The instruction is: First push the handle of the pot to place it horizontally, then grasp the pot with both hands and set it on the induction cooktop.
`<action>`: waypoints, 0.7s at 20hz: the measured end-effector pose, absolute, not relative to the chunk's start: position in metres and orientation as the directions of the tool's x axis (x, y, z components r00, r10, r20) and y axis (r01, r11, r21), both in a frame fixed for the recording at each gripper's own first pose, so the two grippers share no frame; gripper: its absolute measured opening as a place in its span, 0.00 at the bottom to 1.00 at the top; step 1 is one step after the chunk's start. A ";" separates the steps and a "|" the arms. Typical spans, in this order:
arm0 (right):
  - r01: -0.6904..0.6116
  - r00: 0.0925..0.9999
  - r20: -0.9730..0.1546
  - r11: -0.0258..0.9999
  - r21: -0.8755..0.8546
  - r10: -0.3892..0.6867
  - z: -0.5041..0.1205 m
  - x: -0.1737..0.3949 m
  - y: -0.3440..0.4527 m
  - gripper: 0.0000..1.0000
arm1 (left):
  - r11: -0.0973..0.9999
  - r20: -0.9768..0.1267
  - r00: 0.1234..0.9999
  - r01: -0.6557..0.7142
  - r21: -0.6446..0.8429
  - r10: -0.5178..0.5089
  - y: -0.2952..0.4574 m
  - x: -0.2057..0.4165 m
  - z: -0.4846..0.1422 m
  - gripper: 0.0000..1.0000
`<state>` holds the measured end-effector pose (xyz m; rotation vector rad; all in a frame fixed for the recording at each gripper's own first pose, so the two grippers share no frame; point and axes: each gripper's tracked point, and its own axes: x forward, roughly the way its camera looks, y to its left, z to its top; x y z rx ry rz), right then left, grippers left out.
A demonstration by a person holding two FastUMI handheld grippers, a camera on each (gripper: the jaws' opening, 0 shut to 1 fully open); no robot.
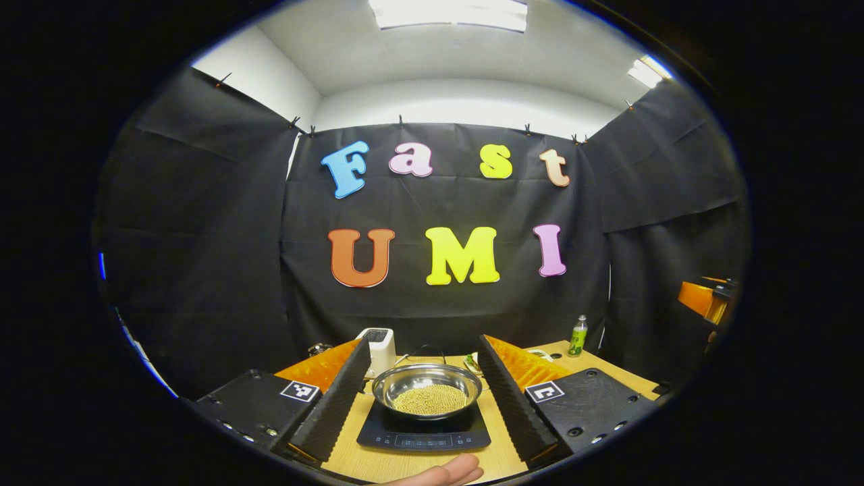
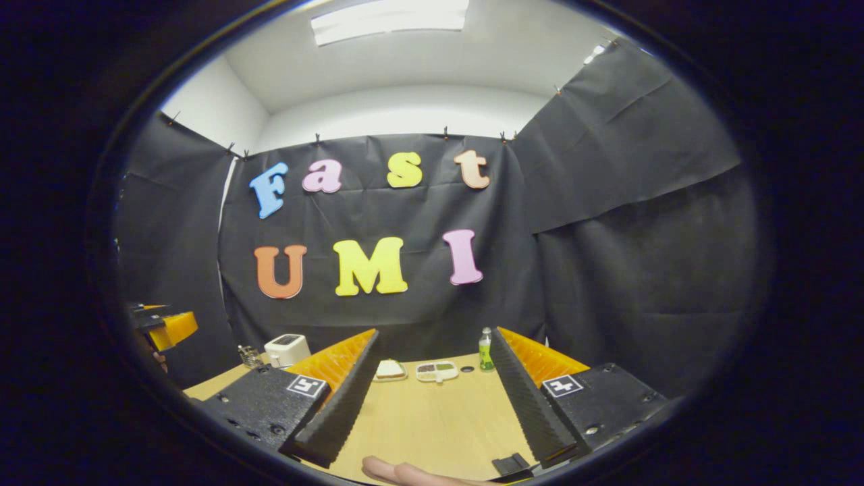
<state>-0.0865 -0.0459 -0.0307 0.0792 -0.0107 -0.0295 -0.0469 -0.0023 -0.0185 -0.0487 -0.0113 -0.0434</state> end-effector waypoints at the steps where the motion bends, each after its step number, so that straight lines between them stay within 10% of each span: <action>1: 0.026 1.000 0.009 0.997 0.079 -0.026 -0.031 -0.087 -0.045 0.99 | 0.998 0.018 0.999 0.050 -0.050 -0.049 -0.005 -0.049 -0.017 0.95; 14: -0.041 0.999 0.001 0.996 0.079 0.041 -0.043 -0.094 -0.022 0.99 | 0.999 0.075 0.996 0.047 -0.017 -0.045 -0.002 -0.058 -0.009 0.95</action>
